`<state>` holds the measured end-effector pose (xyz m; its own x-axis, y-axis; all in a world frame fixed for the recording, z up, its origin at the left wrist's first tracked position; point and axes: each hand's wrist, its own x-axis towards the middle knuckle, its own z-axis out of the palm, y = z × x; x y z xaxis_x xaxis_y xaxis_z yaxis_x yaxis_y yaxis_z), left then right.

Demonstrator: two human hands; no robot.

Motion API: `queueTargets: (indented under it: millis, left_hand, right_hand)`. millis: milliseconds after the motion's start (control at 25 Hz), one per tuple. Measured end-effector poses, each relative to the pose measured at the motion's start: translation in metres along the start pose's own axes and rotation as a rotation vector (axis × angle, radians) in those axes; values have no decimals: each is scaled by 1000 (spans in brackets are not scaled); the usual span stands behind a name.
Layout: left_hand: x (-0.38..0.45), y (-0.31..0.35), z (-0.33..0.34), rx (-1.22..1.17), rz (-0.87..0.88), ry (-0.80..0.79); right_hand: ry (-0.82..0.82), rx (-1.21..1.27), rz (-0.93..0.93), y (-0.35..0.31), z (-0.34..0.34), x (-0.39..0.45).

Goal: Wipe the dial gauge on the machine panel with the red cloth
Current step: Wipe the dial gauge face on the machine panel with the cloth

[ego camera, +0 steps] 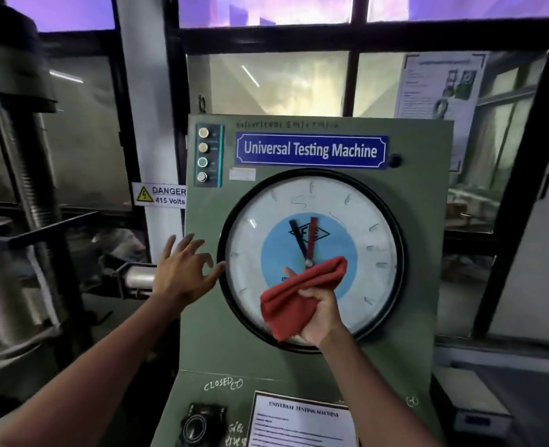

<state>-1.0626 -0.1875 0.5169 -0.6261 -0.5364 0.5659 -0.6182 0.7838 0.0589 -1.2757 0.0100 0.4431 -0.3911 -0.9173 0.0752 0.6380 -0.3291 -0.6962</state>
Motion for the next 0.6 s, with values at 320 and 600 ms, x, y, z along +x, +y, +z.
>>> queueTargets:
  millis: [320, 600]
  left_hand:
    - [75, -3, 21, -64, 96, -4]
    - [144, 5, 35, -132, 166, 49]
  right_hand:
    - [290, -192, -47, -40, -5, 32]
    - [271, -119, -226, -79, 7, 51]
